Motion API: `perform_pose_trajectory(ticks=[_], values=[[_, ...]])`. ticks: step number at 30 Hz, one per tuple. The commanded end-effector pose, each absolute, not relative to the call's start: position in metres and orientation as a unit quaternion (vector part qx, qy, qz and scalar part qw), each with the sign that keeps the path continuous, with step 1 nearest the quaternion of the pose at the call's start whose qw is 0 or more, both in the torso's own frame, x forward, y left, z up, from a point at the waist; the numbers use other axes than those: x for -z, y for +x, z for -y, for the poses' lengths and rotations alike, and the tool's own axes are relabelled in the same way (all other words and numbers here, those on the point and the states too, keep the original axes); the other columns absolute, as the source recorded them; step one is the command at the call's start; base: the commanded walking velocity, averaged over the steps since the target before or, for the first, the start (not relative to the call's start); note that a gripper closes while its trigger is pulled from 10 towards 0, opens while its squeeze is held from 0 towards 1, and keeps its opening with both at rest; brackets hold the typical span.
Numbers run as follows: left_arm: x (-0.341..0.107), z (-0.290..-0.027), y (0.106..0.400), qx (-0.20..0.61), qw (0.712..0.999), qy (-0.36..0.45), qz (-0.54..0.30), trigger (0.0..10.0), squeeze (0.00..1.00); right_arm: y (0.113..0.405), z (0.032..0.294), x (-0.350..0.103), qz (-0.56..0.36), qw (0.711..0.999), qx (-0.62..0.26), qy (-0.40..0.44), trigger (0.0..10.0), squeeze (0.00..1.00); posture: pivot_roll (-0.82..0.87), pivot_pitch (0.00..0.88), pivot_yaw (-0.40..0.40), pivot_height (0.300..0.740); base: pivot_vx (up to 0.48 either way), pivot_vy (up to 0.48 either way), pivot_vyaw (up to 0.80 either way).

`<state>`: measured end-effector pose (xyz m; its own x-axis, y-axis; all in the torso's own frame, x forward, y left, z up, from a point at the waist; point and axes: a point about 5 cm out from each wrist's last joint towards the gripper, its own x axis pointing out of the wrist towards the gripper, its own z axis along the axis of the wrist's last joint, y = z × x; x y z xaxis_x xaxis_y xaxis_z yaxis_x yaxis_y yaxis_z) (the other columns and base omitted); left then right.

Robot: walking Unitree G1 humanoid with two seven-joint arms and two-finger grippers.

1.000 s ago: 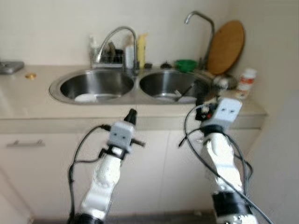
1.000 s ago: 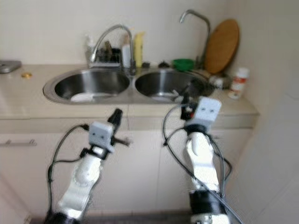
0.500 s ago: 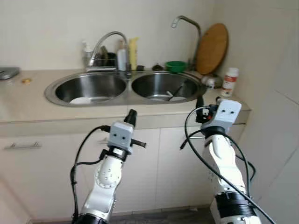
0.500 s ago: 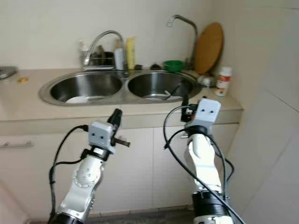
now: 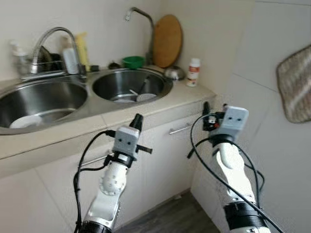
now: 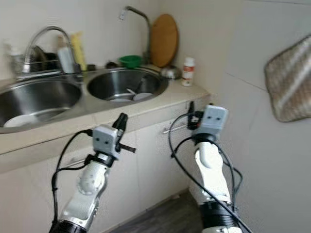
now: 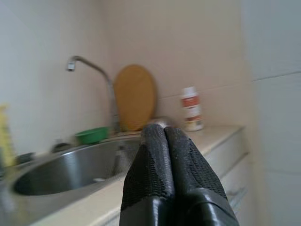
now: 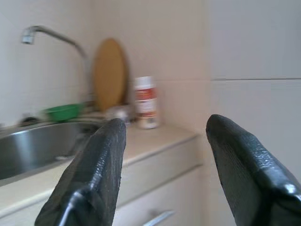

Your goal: Kitchen organization

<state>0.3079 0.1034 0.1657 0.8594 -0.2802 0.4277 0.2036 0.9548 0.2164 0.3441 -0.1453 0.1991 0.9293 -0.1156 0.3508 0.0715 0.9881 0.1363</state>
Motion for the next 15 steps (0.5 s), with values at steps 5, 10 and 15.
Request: perform_pose_trajectory(ticks=[5, 10, 15], values=[[-0.165, -0.104, 0.308, 0.13, 0.959, 0.094, 0.233, 10.0, 0.0, 0.343, 0.143, -0.198, 0.177, 0.982, 0.056, 0.041, 10.0, 0.0, 0.05, 0.0, -0.017, 0.74, 0.0, 0.0, -0.8], [-0.162, -0.103, 0.309, 0.133, 0.96, 0.103, 0.224, 10.0, 0.0, 0.344, 0.15, -0.194, 0.164, 0.983, 0.078, 0.024, 10.0, 0.0, 0.05, 0.0, -0.015, 0.74, 0.0, 0.0, -0.8], [-0.162, -0.103, 0.31, 0.132, 0.96, 0.107, 0.221, 10.0, 0.0, 0.345, 0.152, -0.191, 0.154, 0.984, 0.088, 0.015, 10.0, 0.0, 0.05, 0.0, -0.015, 0.74, 0.0, -0.052, -0.8]])
